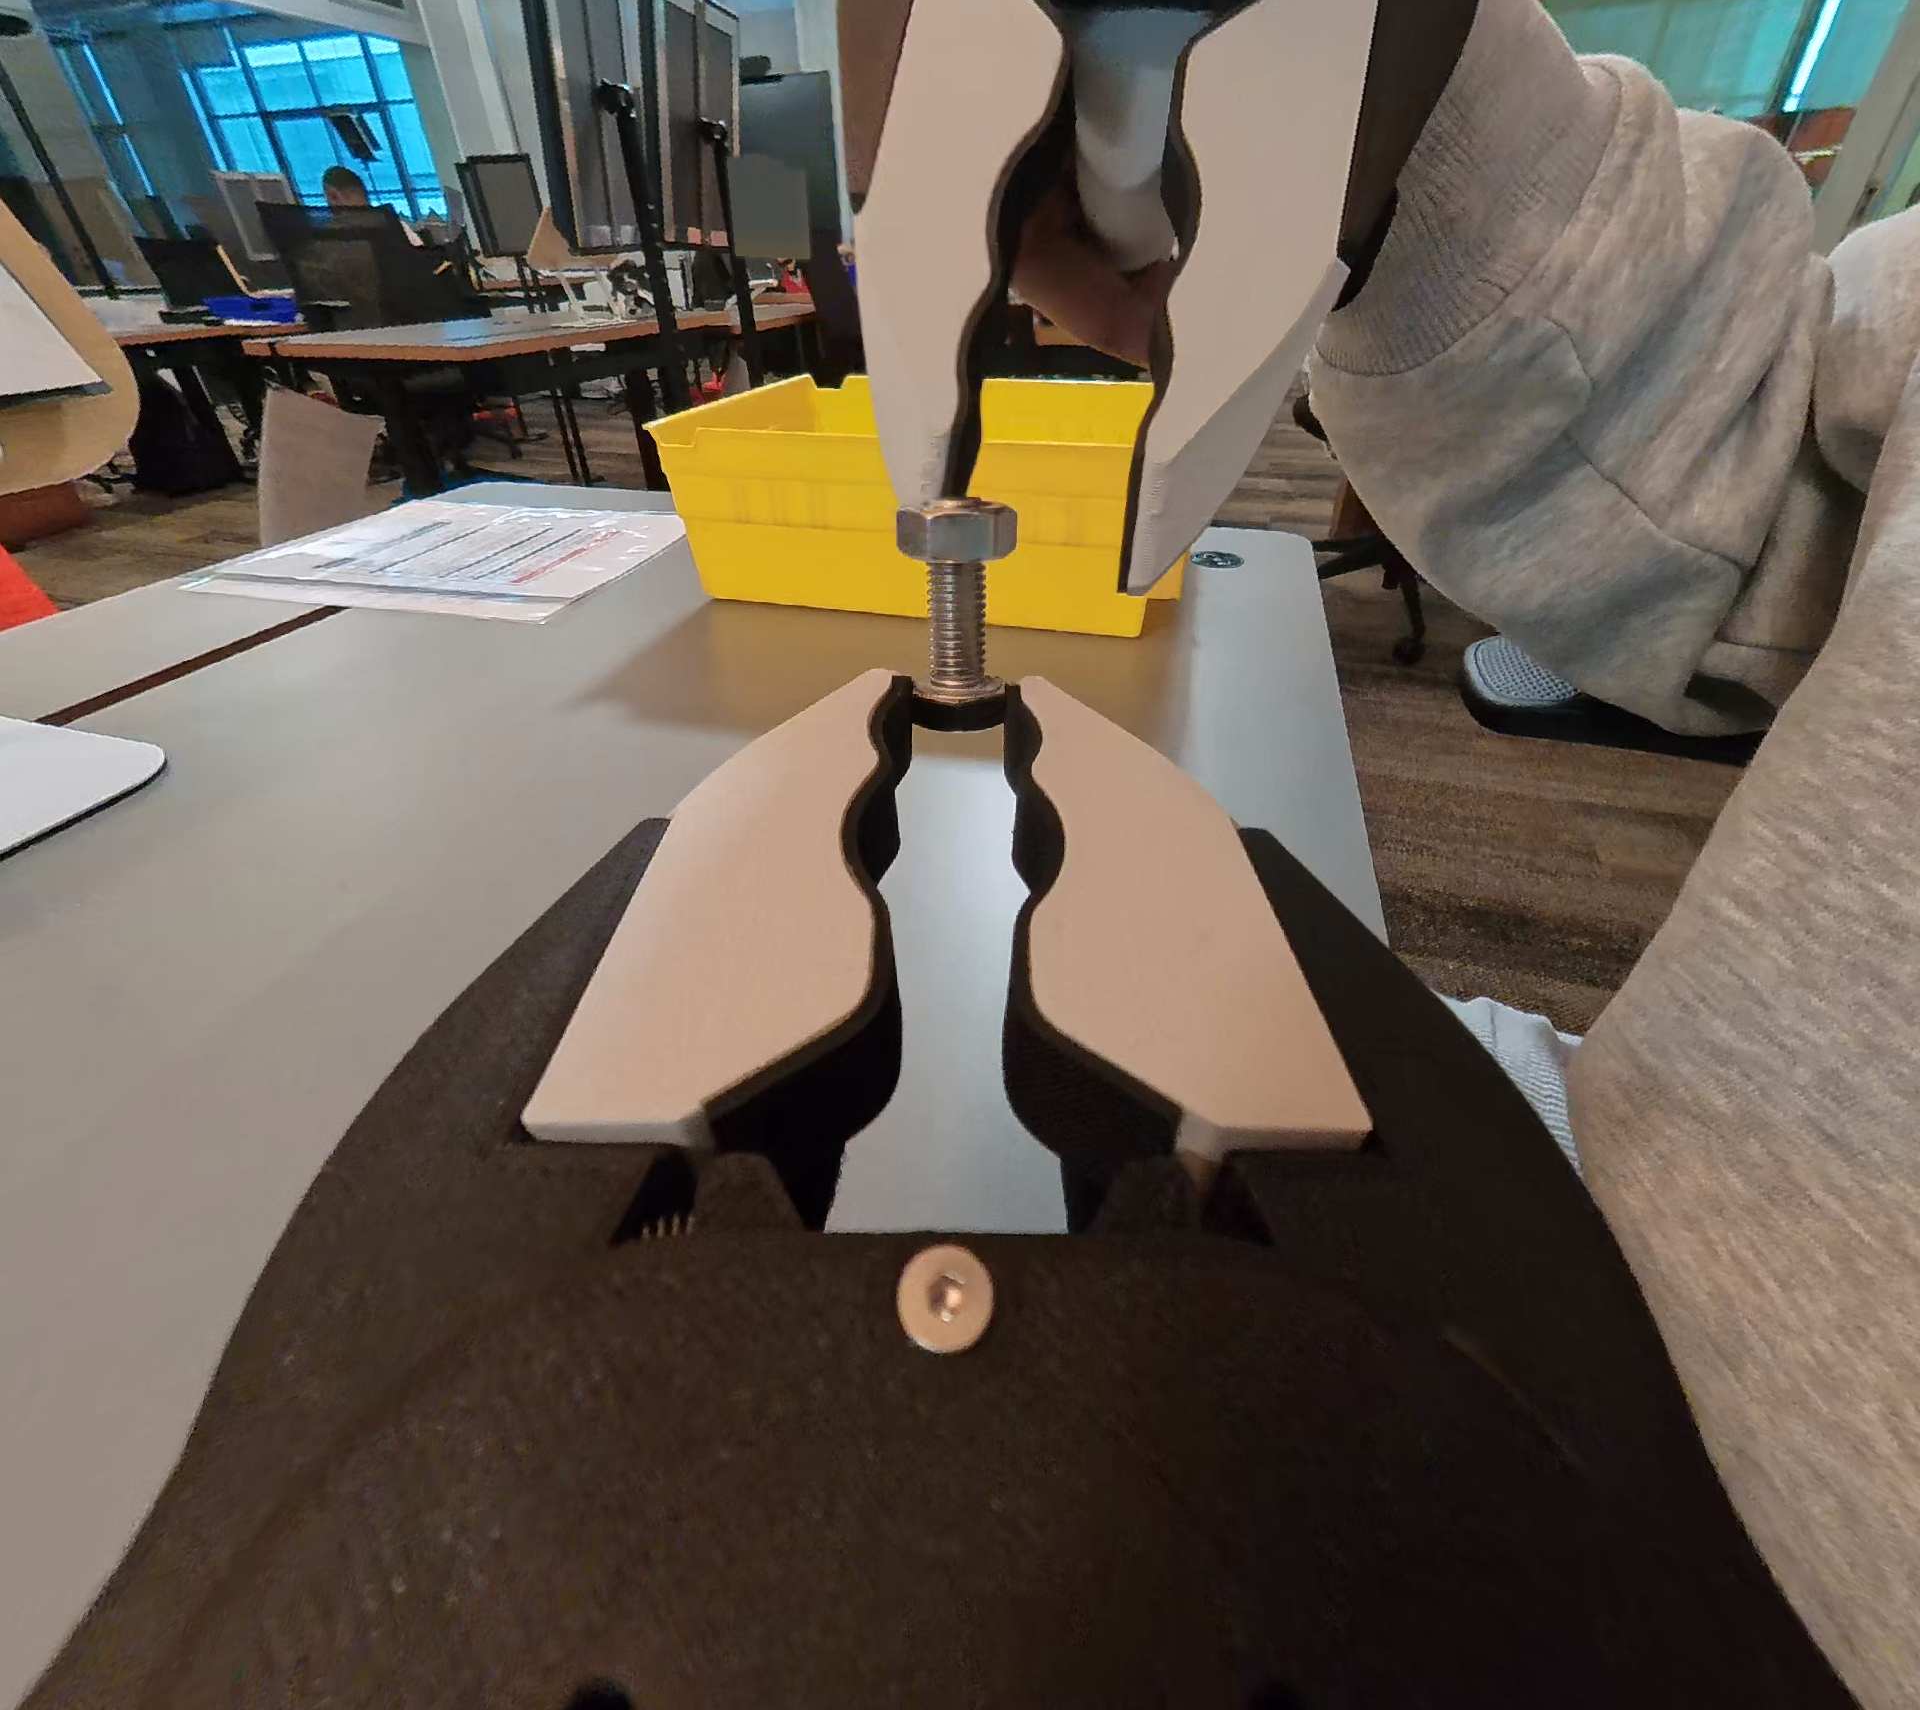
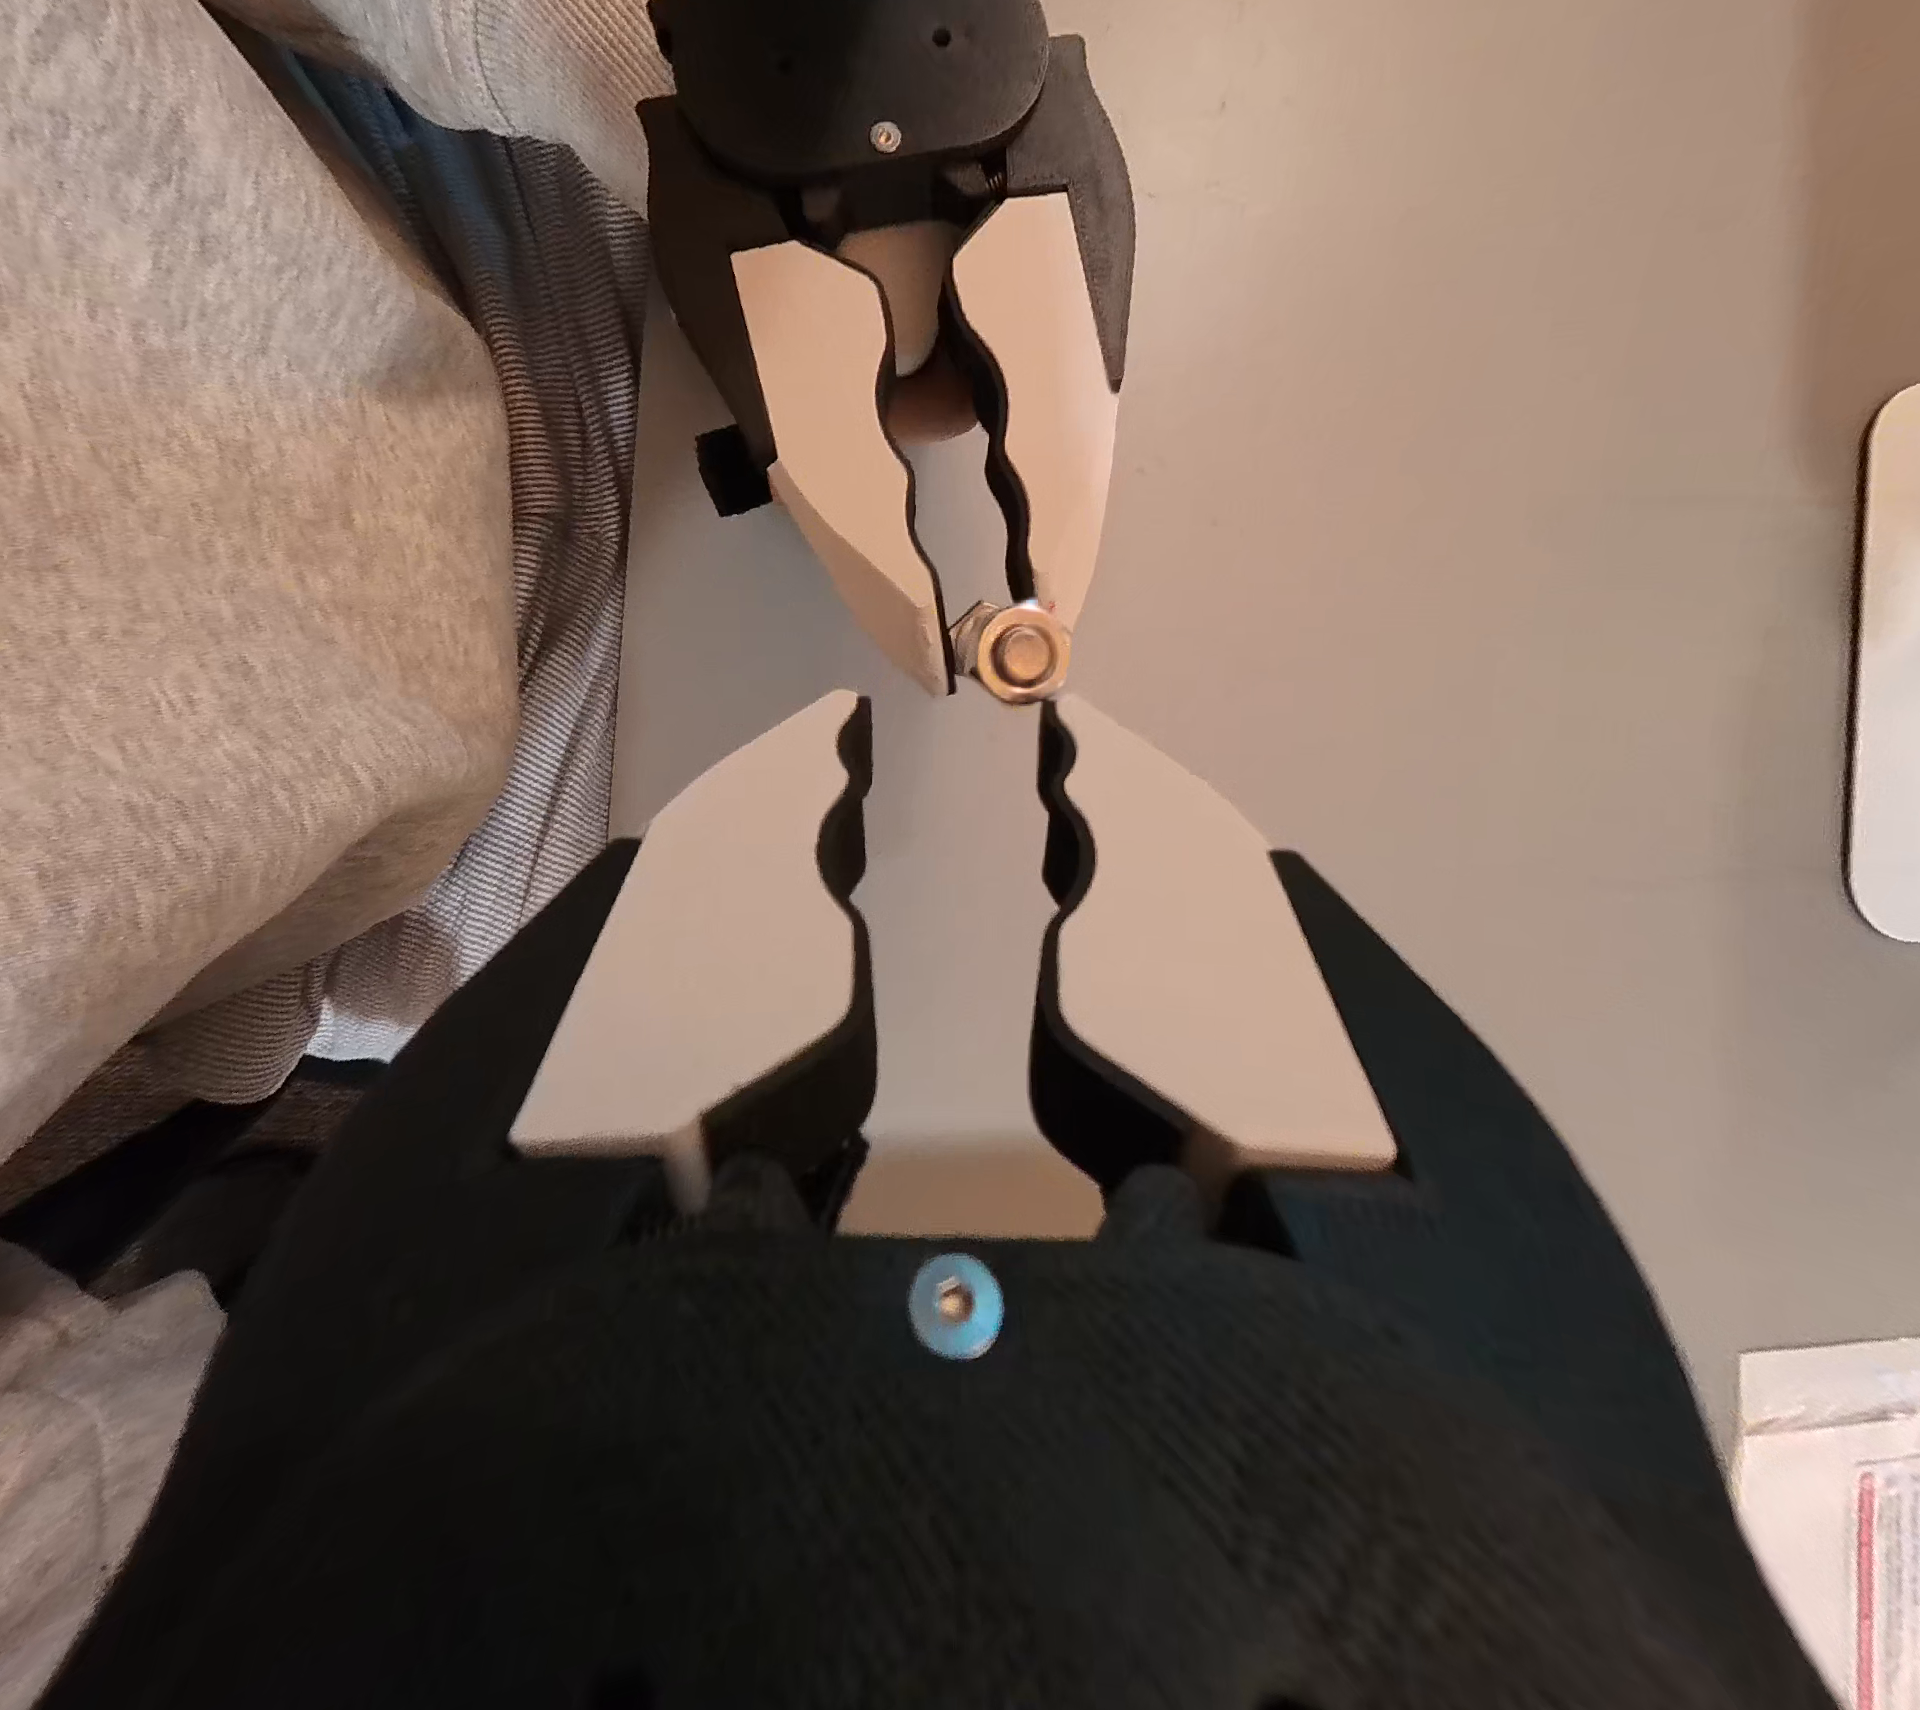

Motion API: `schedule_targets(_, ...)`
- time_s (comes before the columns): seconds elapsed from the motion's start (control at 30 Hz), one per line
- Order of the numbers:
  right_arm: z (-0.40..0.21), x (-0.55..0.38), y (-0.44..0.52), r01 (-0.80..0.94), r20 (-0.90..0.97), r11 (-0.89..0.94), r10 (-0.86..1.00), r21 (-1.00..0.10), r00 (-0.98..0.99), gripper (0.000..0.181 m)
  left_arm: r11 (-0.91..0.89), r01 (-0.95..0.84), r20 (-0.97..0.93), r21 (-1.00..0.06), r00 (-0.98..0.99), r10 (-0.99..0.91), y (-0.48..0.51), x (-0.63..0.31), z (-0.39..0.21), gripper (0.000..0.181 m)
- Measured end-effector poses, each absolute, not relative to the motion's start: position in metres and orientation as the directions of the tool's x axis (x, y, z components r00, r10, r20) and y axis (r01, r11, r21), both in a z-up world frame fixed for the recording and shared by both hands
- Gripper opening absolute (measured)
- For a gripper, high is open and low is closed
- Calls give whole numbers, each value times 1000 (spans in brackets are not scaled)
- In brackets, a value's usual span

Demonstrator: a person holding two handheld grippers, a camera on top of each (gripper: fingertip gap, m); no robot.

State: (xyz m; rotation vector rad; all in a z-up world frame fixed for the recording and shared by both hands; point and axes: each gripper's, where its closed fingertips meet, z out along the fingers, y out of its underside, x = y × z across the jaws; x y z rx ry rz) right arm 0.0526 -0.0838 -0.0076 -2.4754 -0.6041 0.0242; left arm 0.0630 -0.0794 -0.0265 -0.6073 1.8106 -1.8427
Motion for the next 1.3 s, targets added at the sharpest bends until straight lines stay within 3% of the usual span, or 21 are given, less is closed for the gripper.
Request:
schedule_targets(0.57,-5,26,-76,477,115,-670,510,-569,853,36,7,20,-20,-1000,-777,-629,-79,65,-30,19)
schedule_targets(0.8,-9,34,-73,481,145,-674,492,-561,859,44,21,30,-37,-999,-789,-613,-86,61,-30,19)
schedule_targets(1.3,-4,57,-74,469,210,-680,431,-563,878,42,-64,7,33,-998,-792,-610,-81,63,-22,19)
